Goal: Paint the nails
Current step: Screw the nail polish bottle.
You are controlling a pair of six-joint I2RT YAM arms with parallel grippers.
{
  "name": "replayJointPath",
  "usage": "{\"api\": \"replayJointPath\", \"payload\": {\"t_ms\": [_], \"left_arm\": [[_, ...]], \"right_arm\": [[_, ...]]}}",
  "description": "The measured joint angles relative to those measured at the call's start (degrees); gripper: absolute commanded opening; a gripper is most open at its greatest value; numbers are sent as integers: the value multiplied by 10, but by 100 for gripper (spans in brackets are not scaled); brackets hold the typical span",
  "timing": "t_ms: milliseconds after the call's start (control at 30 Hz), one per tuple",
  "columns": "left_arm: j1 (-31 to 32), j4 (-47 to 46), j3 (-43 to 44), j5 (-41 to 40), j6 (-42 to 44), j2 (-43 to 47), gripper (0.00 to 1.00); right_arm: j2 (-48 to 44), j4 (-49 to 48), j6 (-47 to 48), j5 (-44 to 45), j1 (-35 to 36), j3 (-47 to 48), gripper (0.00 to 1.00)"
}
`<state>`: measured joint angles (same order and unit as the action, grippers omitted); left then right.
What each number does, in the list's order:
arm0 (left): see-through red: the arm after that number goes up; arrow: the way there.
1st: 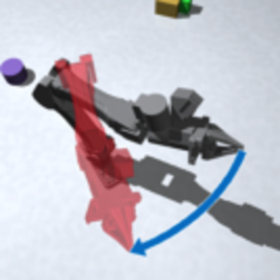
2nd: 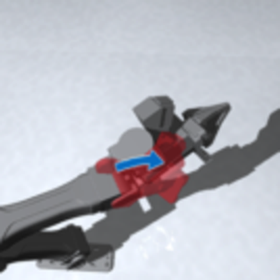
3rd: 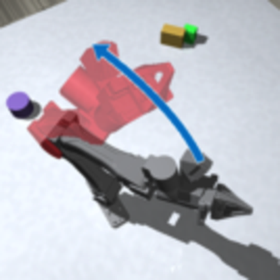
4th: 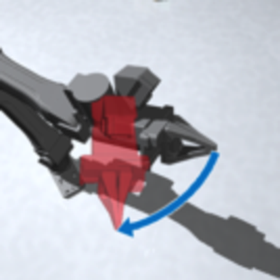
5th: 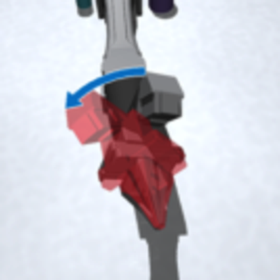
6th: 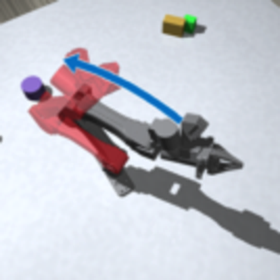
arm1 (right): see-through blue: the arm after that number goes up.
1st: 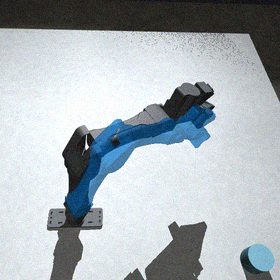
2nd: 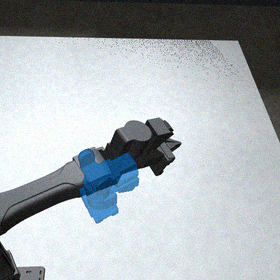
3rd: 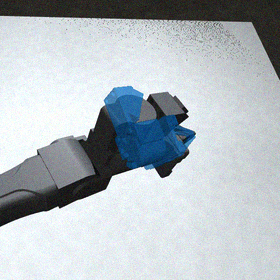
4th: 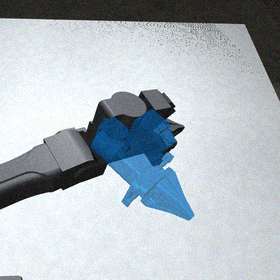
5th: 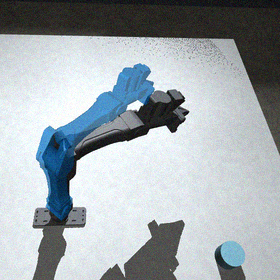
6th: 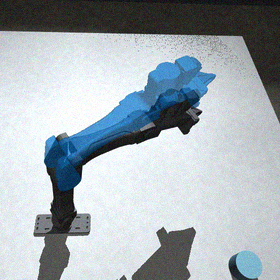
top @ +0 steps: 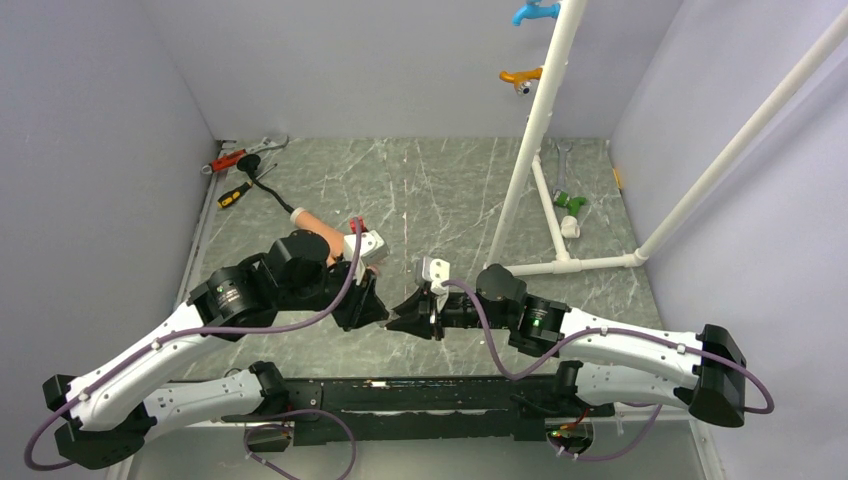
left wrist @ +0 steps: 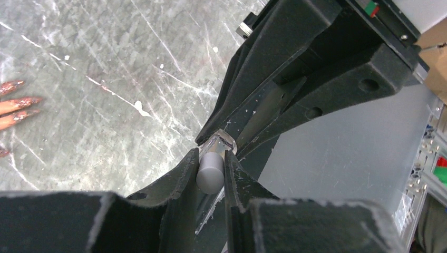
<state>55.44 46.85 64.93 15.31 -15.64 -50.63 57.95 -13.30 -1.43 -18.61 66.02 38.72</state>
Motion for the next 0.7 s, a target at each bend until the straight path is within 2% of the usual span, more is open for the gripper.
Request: {"api": "replayJointPath", "payload": {"t_ms": [300, 467, 600, 700], "left_arm": [[-1, -19, -12, 65, 50, 24, 4], [2, -33, -26, 90, 71, 41, 6], [5, -37, -31, 103, 84, 48, 13], [6, -35, -31, 104, 90, 48, 30]], "right_arm": [[-16, -3, -1, -41, 1, -3, 0], [-18, -5, -2, -65, 2, -3, 0], [-17, -7, -3, -80, 2, -3, 0], [-14, -7, -3, -85, 1, -3, 0]]}}
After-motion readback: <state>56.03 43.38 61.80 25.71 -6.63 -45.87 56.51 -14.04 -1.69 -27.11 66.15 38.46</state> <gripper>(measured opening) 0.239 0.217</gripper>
